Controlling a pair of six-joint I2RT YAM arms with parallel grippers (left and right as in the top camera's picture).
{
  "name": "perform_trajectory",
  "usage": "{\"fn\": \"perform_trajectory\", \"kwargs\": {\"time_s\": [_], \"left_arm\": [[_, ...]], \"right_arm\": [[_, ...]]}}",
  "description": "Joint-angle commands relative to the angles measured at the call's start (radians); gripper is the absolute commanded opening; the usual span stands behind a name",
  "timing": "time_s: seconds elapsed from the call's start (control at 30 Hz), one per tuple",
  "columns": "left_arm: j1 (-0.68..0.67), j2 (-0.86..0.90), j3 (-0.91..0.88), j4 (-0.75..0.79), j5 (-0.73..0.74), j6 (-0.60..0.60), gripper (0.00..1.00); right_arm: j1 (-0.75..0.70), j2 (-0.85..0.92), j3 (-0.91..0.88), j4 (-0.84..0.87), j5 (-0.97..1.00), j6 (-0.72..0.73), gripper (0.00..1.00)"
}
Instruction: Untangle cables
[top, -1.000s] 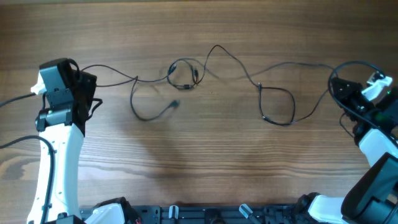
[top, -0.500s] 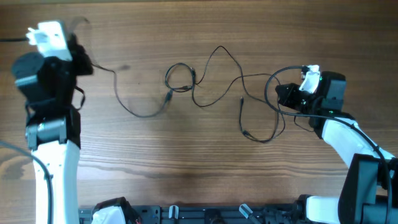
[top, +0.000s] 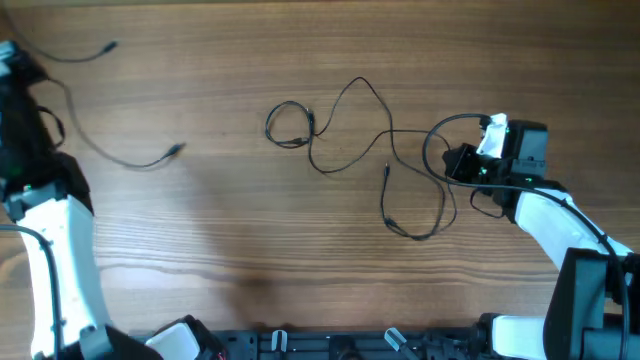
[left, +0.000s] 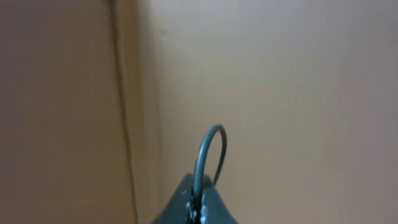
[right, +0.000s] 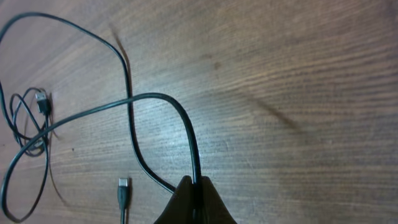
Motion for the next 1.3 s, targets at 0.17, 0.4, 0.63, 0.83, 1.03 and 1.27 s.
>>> {"fn": "perform_trajectory", "kwargs": {"time_s": [0.17, 0.4, 0.63, 0.83, 1.03, 1.27], "left_arm": [[0.113, 0.307, 0.149, 0.001, -0.007, -0.058, 0.04], [0.121, 0.487, 0.150, -0.279, -0.008, -0.103, 0.04], [0.147, 0.541, 0.150, -0.441, -0.013, -0.164, 0.11], [0.201, 0.505, 0.150, -0.449, -0.034, -0.453, 1.00], [0.187, 0.300, 0.150, -0.366, 0.293, -0.553, 1.00], [0.064, 0.164, 0.150, -0.557, 0.364, -0.552, 1.00]], "right_arm": [[0.114, 0.012, 0.002, 0.006, 0.033, 0.019, 0.05], [0.194, 0.012, 0.002, 0.028, 0.075, 0.044, 0.05], [0.198, 0.012, 0.002, 0.027, 0.074, 0.044, 0.05], [0.198, 0.012, 0.002, 0.020, 0.074, 0.044, 0.05], [0.198, 0.012, 0.002, 0.019, 0.074, 0.044, 0.09], [0.198, 0.012, 0.002, 0.016, 0.073, 0.044, 0.11]]}}
